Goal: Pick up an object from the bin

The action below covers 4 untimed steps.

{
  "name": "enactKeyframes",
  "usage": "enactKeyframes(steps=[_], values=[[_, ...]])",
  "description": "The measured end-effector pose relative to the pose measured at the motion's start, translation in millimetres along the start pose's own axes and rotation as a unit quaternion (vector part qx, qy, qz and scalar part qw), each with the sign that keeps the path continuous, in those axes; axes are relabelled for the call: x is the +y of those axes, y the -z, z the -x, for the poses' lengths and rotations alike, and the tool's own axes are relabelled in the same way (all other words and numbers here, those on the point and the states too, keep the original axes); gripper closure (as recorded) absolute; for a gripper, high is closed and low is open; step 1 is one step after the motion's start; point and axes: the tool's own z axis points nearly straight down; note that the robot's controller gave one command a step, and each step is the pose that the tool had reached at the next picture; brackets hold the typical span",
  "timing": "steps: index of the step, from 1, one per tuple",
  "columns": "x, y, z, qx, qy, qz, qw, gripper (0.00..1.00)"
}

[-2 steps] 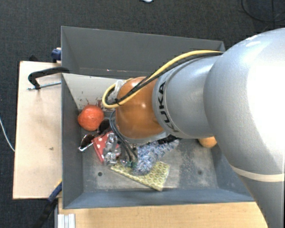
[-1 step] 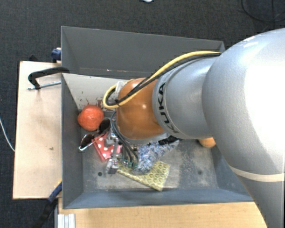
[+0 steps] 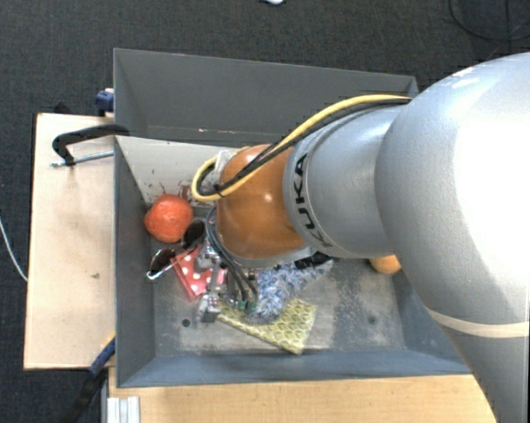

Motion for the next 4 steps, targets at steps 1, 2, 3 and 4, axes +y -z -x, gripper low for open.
enactKeyframes(steps=[1, 2, 3, 4], values=[[-27.4, -2.6, 30.4, -0.0067, 0.033, 0.004, 0.9994, 1.0], [-27.4, -2.6, 30.3, -0.0066, 0.033, 0.004, 0.9994, 1.0], [-27.8, 22.2, 27.8, 0.0023, 0.037, -0.001, 0.9993, 1.0], [-15.3, 85.2, 35.6, 0.0018, 0.038, -0.004, 0.9993, 0.0]])
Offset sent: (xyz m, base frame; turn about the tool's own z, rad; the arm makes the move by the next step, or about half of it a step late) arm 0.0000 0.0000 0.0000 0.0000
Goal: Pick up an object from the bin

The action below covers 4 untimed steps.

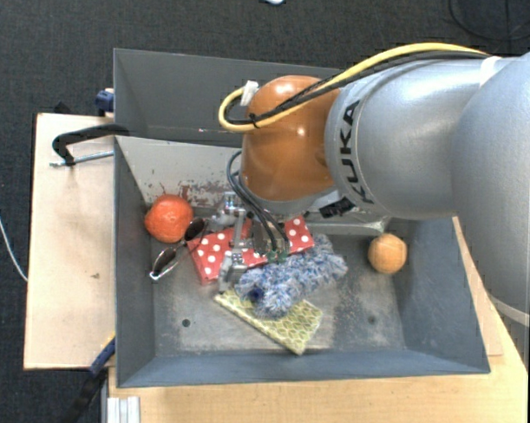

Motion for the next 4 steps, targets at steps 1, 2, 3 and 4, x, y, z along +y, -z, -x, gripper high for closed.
enactKeyframes(steps=[1, 2, 3, 4], values=[[-0.3, -0.1, 0.0, 0.0002, -0.001, 0.0, 1.0, 0.0], [2.2, -82.0, 48.0, -0.0025, -0.01, 0.004, 0.9999, 1.0], [1.3, -83.4, 51.6, -0.0131, -0.011, 0.005, 0.9998, 0.0], [2.6, -85.7, 47.7, -0.0056, -0.01, 0.005, 0.9999, 1.0]])
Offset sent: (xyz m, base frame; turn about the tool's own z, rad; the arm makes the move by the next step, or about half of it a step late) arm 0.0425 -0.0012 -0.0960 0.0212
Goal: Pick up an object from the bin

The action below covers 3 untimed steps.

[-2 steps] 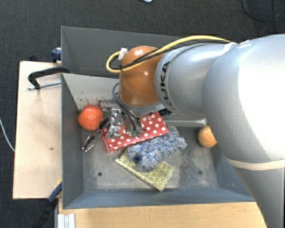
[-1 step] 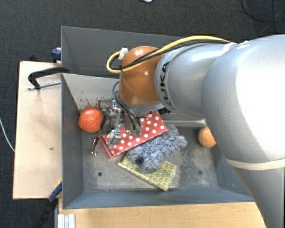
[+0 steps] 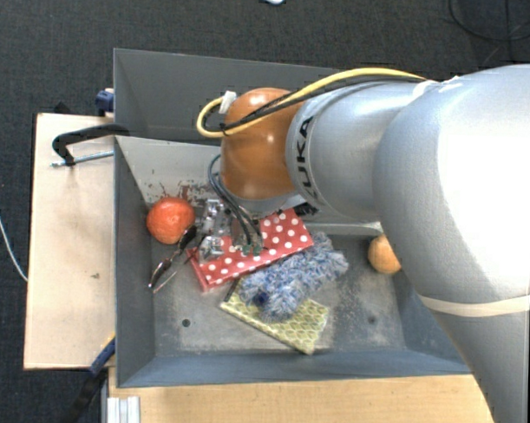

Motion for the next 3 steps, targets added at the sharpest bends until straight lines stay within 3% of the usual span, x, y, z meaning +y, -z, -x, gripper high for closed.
enactKeyframes(steps=[1, 3], values=[[-1.7, 0.4, 2.5, -0.0057, -0.001, -0.001, 1.0, 0.0], [-1.7, -0.1, 2.3, -0.005, 0.002, 0.0, 1.0, 0.0]])
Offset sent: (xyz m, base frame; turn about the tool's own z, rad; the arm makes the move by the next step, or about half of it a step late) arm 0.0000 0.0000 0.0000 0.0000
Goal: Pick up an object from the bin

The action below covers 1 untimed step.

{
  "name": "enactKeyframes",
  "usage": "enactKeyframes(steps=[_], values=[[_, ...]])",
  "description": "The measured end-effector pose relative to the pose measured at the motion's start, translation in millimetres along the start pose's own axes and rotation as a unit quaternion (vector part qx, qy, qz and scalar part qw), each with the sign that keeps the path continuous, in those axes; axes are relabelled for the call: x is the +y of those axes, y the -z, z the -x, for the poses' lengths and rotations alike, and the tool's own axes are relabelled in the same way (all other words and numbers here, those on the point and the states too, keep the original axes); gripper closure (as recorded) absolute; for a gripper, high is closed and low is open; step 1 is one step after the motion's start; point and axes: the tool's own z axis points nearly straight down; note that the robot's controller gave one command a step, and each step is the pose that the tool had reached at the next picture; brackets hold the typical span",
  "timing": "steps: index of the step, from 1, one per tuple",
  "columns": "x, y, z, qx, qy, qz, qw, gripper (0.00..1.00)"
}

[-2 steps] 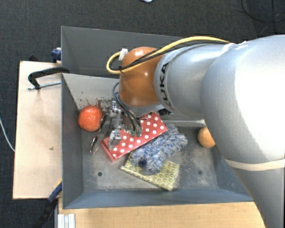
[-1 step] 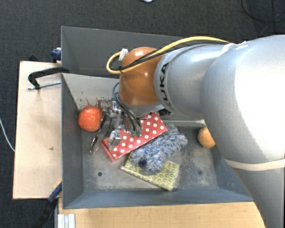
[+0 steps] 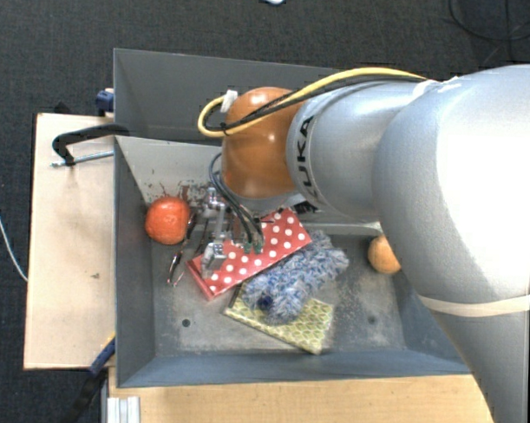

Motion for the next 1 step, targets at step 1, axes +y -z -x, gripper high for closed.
enactKeyframes(steps=[1], values=[[1.1, 2.3, -0.7, 0.0027, 0.083, 0.001, 0.9965, 0.0]])
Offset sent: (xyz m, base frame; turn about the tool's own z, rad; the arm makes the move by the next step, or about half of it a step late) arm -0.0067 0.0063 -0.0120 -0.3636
